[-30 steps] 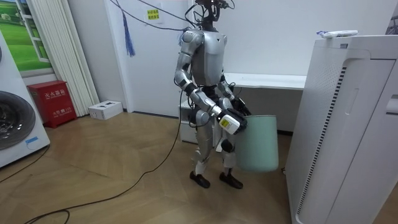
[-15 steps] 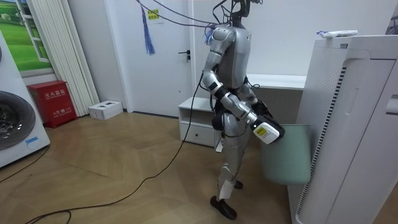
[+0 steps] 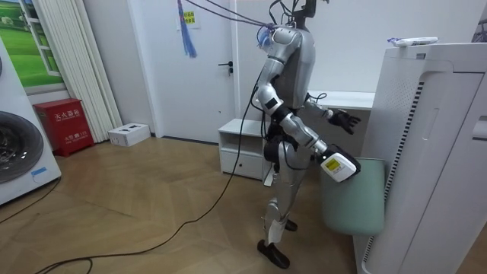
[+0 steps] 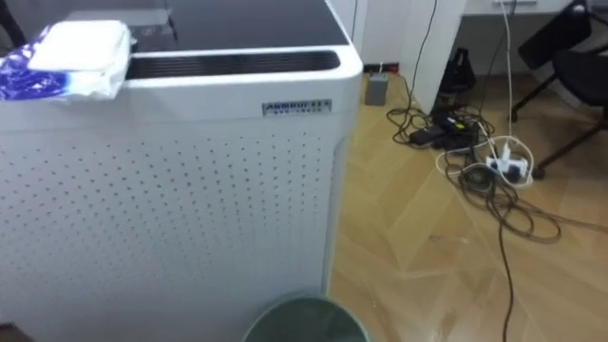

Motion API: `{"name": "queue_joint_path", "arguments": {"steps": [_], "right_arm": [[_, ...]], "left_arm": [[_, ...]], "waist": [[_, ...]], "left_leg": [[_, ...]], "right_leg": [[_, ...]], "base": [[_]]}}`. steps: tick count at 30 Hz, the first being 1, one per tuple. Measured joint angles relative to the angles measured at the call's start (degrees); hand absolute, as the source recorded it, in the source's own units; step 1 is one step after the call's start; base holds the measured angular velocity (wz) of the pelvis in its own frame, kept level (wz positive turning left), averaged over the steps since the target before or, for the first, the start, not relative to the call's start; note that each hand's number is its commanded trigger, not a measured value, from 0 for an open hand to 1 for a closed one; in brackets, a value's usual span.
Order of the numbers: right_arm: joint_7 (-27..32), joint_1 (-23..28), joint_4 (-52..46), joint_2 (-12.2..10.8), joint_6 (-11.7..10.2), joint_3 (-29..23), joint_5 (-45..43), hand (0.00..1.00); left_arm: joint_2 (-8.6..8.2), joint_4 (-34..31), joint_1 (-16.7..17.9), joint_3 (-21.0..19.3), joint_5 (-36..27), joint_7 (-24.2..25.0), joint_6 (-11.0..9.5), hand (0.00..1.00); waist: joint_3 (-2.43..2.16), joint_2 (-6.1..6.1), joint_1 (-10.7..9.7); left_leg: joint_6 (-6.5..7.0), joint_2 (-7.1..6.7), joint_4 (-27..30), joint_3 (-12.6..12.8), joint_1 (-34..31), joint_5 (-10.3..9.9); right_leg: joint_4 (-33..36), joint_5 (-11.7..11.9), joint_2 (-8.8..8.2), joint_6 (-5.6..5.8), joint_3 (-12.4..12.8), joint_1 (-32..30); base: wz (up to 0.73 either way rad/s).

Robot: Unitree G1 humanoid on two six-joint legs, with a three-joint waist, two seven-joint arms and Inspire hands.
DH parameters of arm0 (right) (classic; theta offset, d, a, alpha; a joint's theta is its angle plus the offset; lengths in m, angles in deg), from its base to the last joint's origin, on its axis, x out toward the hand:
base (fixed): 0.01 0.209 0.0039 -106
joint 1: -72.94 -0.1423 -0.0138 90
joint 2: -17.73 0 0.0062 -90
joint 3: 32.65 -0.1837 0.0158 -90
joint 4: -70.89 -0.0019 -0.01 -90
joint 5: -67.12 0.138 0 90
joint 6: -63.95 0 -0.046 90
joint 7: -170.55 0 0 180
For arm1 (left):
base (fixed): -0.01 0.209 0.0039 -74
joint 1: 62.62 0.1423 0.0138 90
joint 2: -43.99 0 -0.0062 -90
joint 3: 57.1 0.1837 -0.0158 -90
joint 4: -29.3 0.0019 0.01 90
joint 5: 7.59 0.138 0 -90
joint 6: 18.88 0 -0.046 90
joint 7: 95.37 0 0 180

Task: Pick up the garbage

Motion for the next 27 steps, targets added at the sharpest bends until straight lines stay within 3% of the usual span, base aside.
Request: {"name": "queue_joint_path", "arguments": {"steps": [2,6,11,16,18,27], "right_arm": [[0.50,0.06,0.00,0.01,0.00,-0.06,-0.06,1.00],[1.74,0.66,-0.49,0.38,-0.02,-0.76,-3.45,1.00],[1.04,0.98,-1.08,0.69,-0.07,-2.33,-3.45,1.00],[0.51,2.83,-2.96,0.77,-0.07,-2.33,-3.71,1.00],[-0.61,3.19,-3.02,0.94,-0.07,-2.25,-3.71,1.00],[-2.72,3.62,-2.97,0.89,-0.09,-2.23,-3.97,1.00]], "left_arm": [[0.02,-3.75,0.35,-1.76,1.38,-2.26,-2.37,0.00],[1.06,-10.03,0.82,-4.91,3.46,-7.69,-4.66,0.00],[1.25,-16.90,2.09,-6.54,6.43,-11.36,-5.81,0.00],[1.27,-25.66,2.23,-6.75,9.72,-11.70,-6.10,0.00],[1.74,-29.12,2.21,-6.62,12.48,-11.21,-7.18,0.00],[3.27,-37.06,1.94,-6.62,18.76,-9.11,-7.93,0.00]], "waist": [[0.00,-0.01,0.29],[-0.04,0.13,1.25],[-0.06,0.24,1.88],[-0.08,0.43,1.94],[-0.08,0.71,1.75],[-0.15,0.73,1.60]], "left_leg": [[0.00,-0.05,-0.07,-0.03,0.04,0.00],[0.00,-0.04,0.22,-0.20,0.11,0.01],[0.01,-0.03,0.18,-0.71,0.17,0.01],[0.00,-0.03,0.01,-1.54,0.38,0.01],[0.00,-0.03,-0.28,-1.61,1.09,0.01],[0.01,-0.08,-0.57,-1.84,1.68,0.02]], "right_leg": [[-0.01,0.01,0.00,0.02,-0.02,-0.01],[-0.17,0.01,0.05,0.02,-0.14,-0.05],[-1.06,0.23,0.03,0.09,-0.93,0.63],[-1.84,0.36,0.12,0.11,-1.64,1.66],[-2.63,0.42,0.19,0.16,-1.85,2.72],[-2.82,0.42,0.15,0.17,-1.82,2.87]], "base": [[0.00],[0.00],[0.06],[0.08],[0.02],[0.00]]}}
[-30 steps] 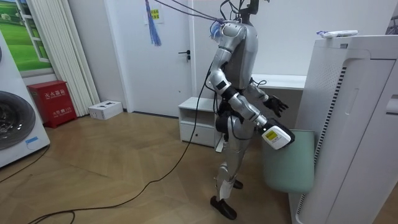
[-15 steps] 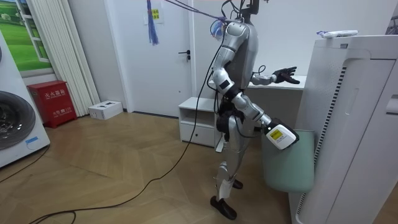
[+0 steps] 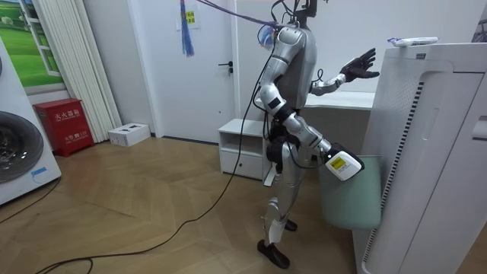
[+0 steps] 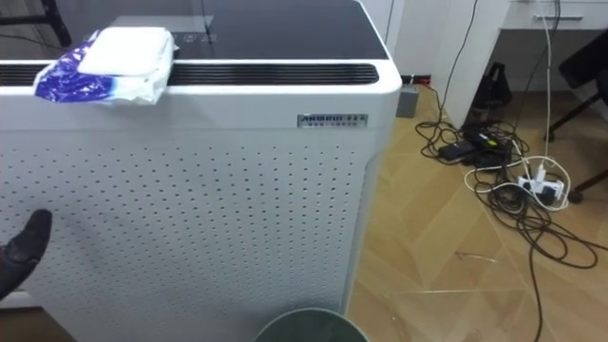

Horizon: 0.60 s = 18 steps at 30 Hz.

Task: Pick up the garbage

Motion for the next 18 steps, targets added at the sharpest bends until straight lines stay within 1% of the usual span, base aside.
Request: {"name": "queue_joint_path", "arguments": {"steps": [1,3,4,7,9,10,12,14,16,18], "right_arm": [[0.00,0.00,0.00,0.00,0.00,0.01,0.00,1.00],[0.01,0.00,0.00,0.00,0.00,0.05,0.00,1.00],[0.01,0.00,0.00,0.00,0.00,0.06,-0.04,1.00],[-0.16,-0.17,-0.02,-0.01,-0.01,0.05,-1.56,1.00],[-0.42,-0.18,-0.18,0.14,-0.04,0.03,-1.89,1.00],[-0.51,-0.18,-0.18,0.19,-0.04,0.04,-1.89,1.00],[-0.67,-0.19,-0.36,0.20,-0.04,0.04,-2.01,1.00],[-1.06,-0.18,-0.79,0.21,-0.04,0.04,-2.01,1.00],[-1.30,-0.18,-1.29,0.26,-0.04,0.05,-1.98,1.00],[-1.74,-0.18,-1.34,0.26,-0.04,0.05,-1.95,1.00]], "left_arm": [[0.20,-0.33,-0.03,0.03,0.45,0.00,0.00,0.00],[1.24,-1.98,-0.44,0.53,1.19,-0.09,-0.07,0.00],[1.40,-2.34,-0.54,0.60,1.59,-0.12,-0.07,0.00],[1.64,-3.41,-0.76,0.72,6.51,-0.13,-0.44,0.00],[1.68,-3.80,-1.68,0.94,11.52,-0.03,-0.44,0.00],[1.74,-3.97,-2.08,1.22,12.78,-0.03,-0.44,0.00],[1.88,-5.04,-3.28,1.89,17.28,0.06,-0.50,0.00],[2.03,-5.48,-3.78,1.88,19.04,0.06,-0.53,0.00],[2.03,-5.50,-4.71,2.22,19.21,0.08,-0.52,0.00],[2.09,-5.51,-6.79,2.85,19.28,0.46,-0.52,0.00]], "waist": [[-0.01,0.01,-0.03],[-0.01,0.04,-0.07],[-0.01,0.06,-0.11],[0.02,0.13,-0.34],[0.06,0.22,-0.86],[0.08,0.25,-0.88],[0.28,0.62,-1.12],[0.35,1.12,-1.63],[0.29,1.56,-1.94],[0.24,1.83,-1.89]], "left_leg": [[0.00,0.00,0.00,0.00,0.01,0.00],[0.01,0.00,0.04,-0.02,0.06,0.01],[0.01,-0.01,0.08,-0.05,0.06,0.01],[0.01,-0.05,0.33,-0.23,0.05,0.01],[0.01,-0.15,0.54,-0.76,0.09,0.01],[0.01,-0.18,0.58,-0.95,0.07,0.01],[-0.01,-0.22,0.62,-1.11,0.03,0.03],[-0.02,-0.22,0.54,-1.12,0.01,0.04],[-0.04,-0.21,0.48,-1.08,-0.13,0.06],[-0.04,-0.21,0.49,-1.14,-0.40,0.06]], "right_leg": [[0.01,0.00,0.00,0.00,0.00,0.01],[0.05,0.00,-0.03,0.00,-0.08,0.09],[0.07,0.00,-0.05,0.00,-0.11,0.12],[0.15,0.00,-0.12,0.01,-0.33,0.29],[0.10,0.00,-0.18,0.01,-0.60,0.64],[0.08,0.00,-0.20,0.01,-0.68,0.72],[0.05,-0.01,-0.23,0.02,-0.98,0.87],[0.05,-0.01,-0.22,0.03,-0.99,0.82],[0.00,-0.01,-0.19,0.03,-0.96,0.63],[-0.10,-0.01,-0.18,0.02,-0.94,0.48]], "base": [[0.00],[0.00],[0.00],[0.02],[0.10],[0.09],[0.06],[0.00],[0.00],[0.00]]}}
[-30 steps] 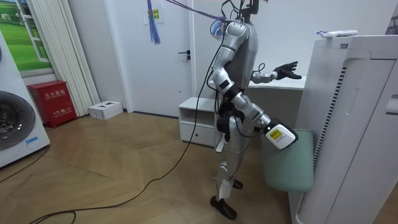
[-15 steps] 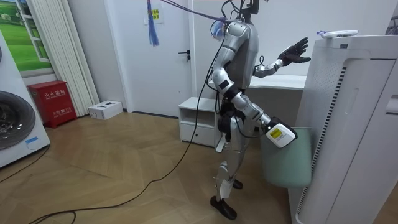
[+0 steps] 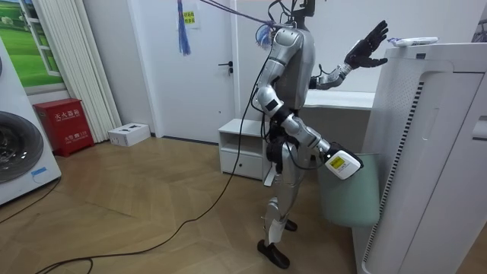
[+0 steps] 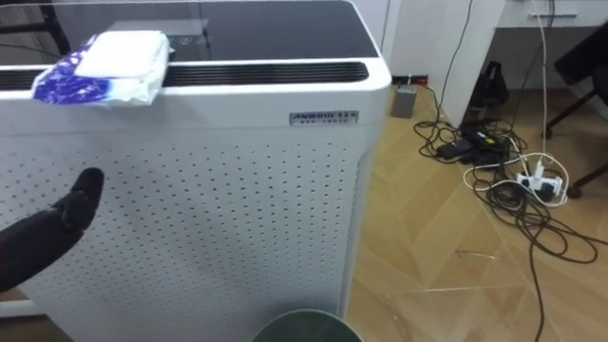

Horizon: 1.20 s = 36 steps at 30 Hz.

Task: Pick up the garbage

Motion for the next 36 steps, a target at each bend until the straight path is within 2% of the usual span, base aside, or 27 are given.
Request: {"name": "queue_joint_path", "arguments": {"steps": [7,9,15,21,28,36], "right_arm": [[-2.57,0.00,-0.02,-0.04,0.00,0.00,-0.02,1.00],[-2.83,0.00,-0.03,0.01,0.00,0.00,-0.03,1.00],[-4.96,0.00,-0.05,0.27,0.00,-0.08,-1.59,1.00],[-6.48,0.01,-0.14,0.89,0.00,-0.08,-1.59,1.00],[-7.08,-0.01,-0.15,1.19,0.00,-0.09,-1.68,1.00],[-7.63,-0.01,-0.15,1.39,-0.01,-0.68,-1.69,1.00]], "left_arm": [[0.66,-0.01,-1.11,-0.03,0.32,3.24,0.16,0.00],[1.58,0.00,-1.11,-0.04,0.40,4.03,0.36,0.00],[1.67,0.03,-1.14,-0.78,0.66,6.37,0.39,0.00],[2.47,0.03,-1.32,-3.68,0.87,9.01,0.35,0.00],[2.55,0.07,-2.76,-3.87,1.67,11.93,0.64,0.00],[2.58,0.22,-2.75,-4.46,4.00,15.21,2.95,0.00]], "waist": [[-0.07,0.40,-0.13],[0.07,0.85,-0.11],[0.02,1.70,-0.34],[0.01,1.73,-1.19],[0.00,1.69,-1.47],[-0.14,1.93,-1.46]], "left_leg": [[0.01,-0.02,-0.02,0.03,-0.02,0.00],[0.01,-0.01,-0.16,0.03,0.58,0.00],[0.05,-0.06,-1.17,0.25,2.34,0.34],[0.08,-0.16,-1.97,0.20,2.87,0.61],[0.11,-0.21,-2.01,0.26,2.86,0.63],[0.11,-0.21,-1.97,0.34,2.85,0.63]], "right_leg": [[-0.29,0.06,-0.03,0.05,0.01,0.18],[-0.31,0.06,-0.03,0.05,0.00,0.78],[-0.61,0.05,-0.02,0.10,0.26,2.08],[-0.88,-0.01,-0.06,0.20,0.20,2.51],[-0.85,-0.02,-0.15,0.23,0.23,2.31],[-0.84,-0.01,-0.14,0.24,0.33,2.30]], "base": [[0.00],[0.00],[0.00],[0.00],[0.00],[0.00]]}}
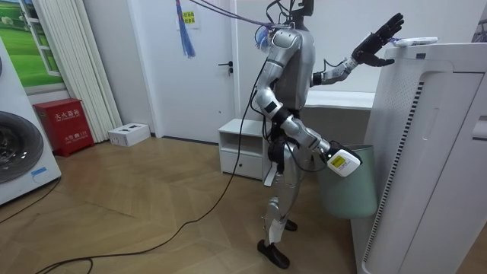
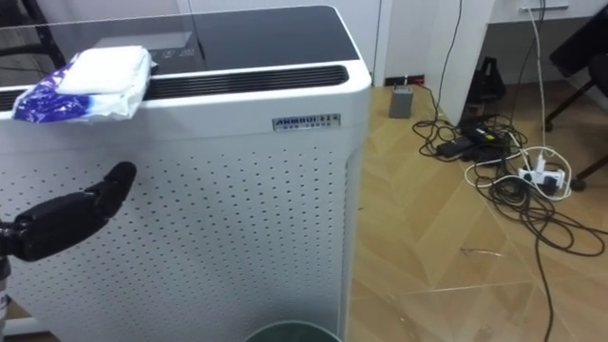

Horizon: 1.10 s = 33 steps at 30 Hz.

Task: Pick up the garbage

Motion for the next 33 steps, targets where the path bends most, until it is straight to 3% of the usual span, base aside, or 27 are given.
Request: {"name": "queue_joint_path", "arguments": {"steps": [9,18,23,29,31,33], "right_arm": [[-1.66,-0.08,0.00,1.46,0.00,-0.63,0.08,1.00],[-5.77,-0.93,0.00,2.69,0.01,-1.55,0.10,1.00],[-7.64,-1.47,0.00,2.70,0.01,-1.56,0.10,1.00],[-8.63,-1.76,0.00,2.72,0.01,-1.56,0.09,1.00],[-8.69,-1.76,0.00,2.71,0.01,-1.56,0.04,1.00],[-8.70,-1.76,0.00,2.75,0.01,-1.56,-0.03,1.00]], "left_arm": [[2.37,0.12,-2.25,-0.10,0.21,2.07,2.73,0.00],[4.46,0.50,-2.26,0.00,1.33,5.48,4.91,0.00],[4.48,0.63,-2.25,0.02,1.35,7.24,6.19,0.00],[4.56,0.63,-2.25,0.02,1.36,8.34,6.35,0.00],[5.55,0.63,-2.25,0.02,1.33,8.67,6.34,0.00],[8.00,0.55,-2.32,0.02,1.29,10.02,6.35,0.00]], "waist": [[-0.11,1.73,-0.16],[-0.10,1.72,-1.06],[-0.05,1.80,-1.31],[0.01,1.87,-1.38],[0.05,1.82,-1.37],[0.06,1.85,-1.35]], "left_leg": [[0.04,0.00,-0.02,0.13,-0.15,0.04],[0.20,-0.17,-0.16,0.56,-0.13,0.13],[0.38,-0.28,-0.15,0.57,-0.02,0.24],[0.44,-0.39,-0.20,0.57,-0.05,0.29],[0.44,-0.38,-0.22,0.57,-0.04,0.29],[0.44,-0.40,-0.21,0.56,-0.11,0.29]], "right_leg": [[0.16,0.00,-0.06,0.01,0.02,-0.27],[0.21,0.05,-0.25,0.17,0.33,-0.43],[0.24,0.12,-0.27,0.28,0.65,-0.33],[0.24,0.16,-0.32,0.35,0.77,-0.37],[0.24,0.16,-0.31,0.35,0.76,-0.40],[0.20,0.17,-0.32,0.36,0.75,-0.39]], "base": [[0.00],[-0.02],[0.00],[0.00],[0.00],[0.00]]}}
